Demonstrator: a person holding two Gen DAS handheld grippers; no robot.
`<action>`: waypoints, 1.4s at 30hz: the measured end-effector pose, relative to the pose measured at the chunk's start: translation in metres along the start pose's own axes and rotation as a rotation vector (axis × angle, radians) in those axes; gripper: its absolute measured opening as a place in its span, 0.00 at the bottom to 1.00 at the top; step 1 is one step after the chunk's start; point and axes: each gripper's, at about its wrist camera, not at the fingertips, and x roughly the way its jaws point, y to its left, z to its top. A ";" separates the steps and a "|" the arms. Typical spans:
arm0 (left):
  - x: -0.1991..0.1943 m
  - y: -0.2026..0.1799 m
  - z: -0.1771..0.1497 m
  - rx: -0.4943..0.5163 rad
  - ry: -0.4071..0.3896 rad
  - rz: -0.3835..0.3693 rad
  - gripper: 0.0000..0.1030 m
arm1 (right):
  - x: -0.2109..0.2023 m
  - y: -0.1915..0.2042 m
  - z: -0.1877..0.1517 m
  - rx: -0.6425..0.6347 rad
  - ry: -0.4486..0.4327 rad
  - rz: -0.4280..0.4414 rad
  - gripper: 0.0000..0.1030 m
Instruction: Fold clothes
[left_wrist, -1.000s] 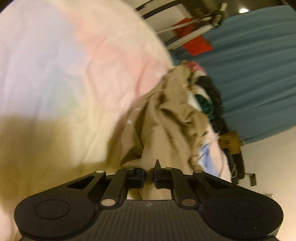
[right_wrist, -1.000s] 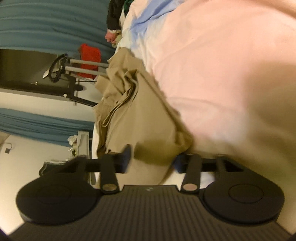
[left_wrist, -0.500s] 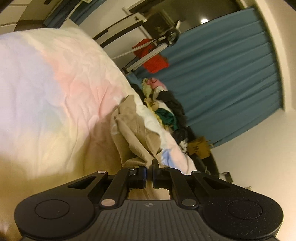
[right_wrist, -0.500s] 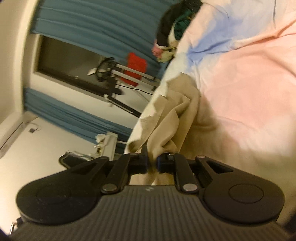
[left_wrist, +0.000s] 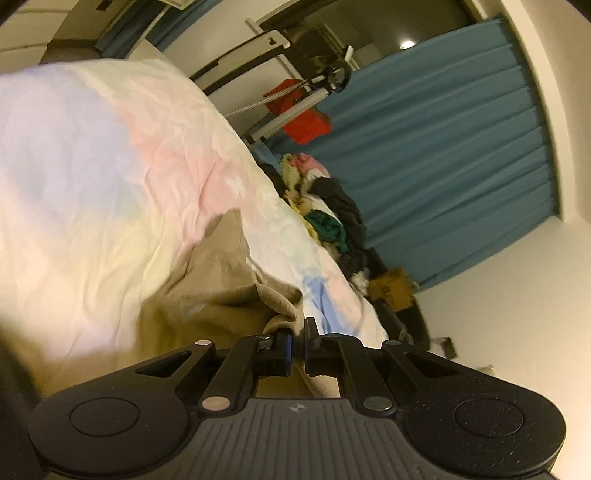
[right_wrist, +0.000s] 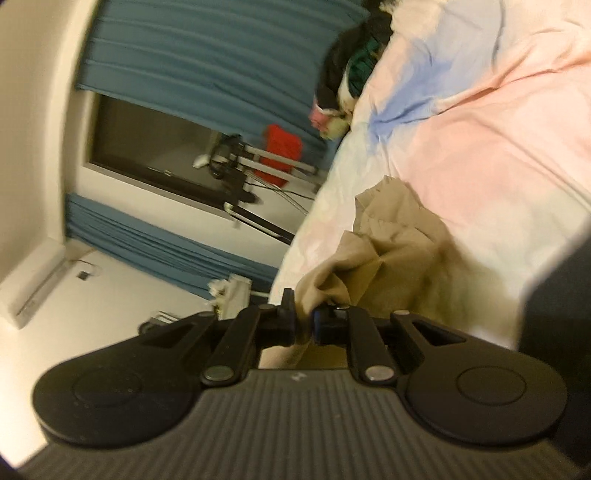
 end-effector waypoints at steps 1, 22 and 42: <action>0.015 -0.006 0.010 0.006 -0.004 0.017 0.07 | 0.015 0.008 0.011 -0.009 0.004 -0.013 0.12; 0.237 0.021 0.085 0.294 0.044 0.200 0.56 | 0.223 -0.027 0.090 -0.199 0.222 -0.105 0.88; 0.297 0.017 0.041 0.729 0.134 0.337 0.85 | 0.261 -0.018 0.042 -0.861 0.272 -0.303 0.47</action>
